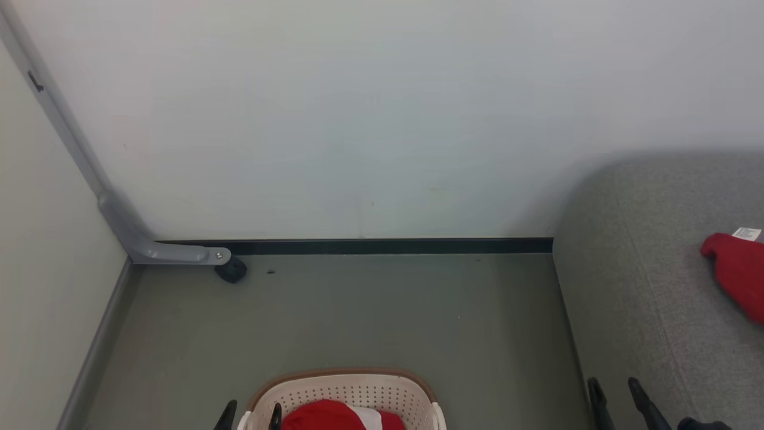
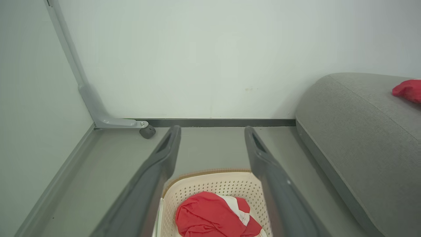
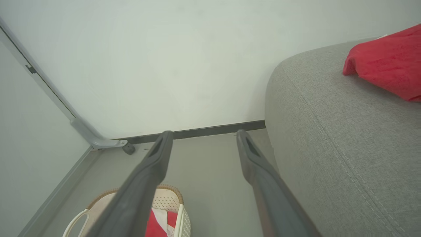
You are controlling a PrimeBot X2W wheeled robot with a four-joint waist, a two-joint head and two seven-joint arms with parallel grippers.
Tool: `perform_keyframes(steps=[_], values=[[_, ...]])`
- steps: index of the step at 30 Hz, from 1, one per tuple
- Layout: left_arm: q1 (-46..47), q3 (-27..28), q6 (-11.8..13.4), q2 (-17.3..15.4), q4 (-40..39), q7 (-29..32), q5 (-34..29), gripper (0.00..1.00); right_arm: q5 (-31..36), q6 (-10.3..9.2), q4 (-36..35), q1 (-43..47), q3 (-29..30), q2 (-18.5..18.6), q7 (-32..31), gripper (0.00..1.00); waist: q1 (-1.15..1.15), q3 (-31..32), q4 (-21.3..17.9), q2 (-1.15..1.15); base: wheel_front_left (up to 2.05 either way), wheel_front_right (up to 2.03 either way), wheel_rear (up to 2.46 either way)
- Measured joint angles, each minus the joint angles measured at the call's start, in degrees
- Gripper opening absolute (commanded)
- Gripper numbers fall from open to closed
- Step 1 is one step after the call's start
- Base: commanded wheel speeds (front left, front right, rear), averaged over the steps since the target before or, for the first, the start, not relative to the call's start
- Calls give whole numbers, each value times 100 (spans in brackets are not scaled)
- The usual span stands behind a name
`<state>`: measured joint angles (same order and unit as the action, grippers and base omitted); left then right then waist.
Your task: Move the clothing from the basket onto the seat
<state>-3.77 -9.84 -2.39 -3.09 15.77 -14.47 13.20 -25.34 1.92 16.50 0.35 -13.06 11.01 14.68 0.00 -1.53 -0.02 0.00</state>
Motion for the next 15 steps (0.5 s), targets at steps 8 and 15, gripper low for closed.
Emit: perform_keyframes(steps=[8, 15], values=[[41, -23, -120, 1, -101, 0, -26, 100, 9, -314, 16, 0, 289, -134, 0, 100, 0, -451, -97, 0, 0, 0, 0], [437, -178, -225, -20, 41, 0, -197, 100, 71, -524, -15, -7, 447, -249, 0, 100, 1, -979, -208, 0, 0, 0, 0]])
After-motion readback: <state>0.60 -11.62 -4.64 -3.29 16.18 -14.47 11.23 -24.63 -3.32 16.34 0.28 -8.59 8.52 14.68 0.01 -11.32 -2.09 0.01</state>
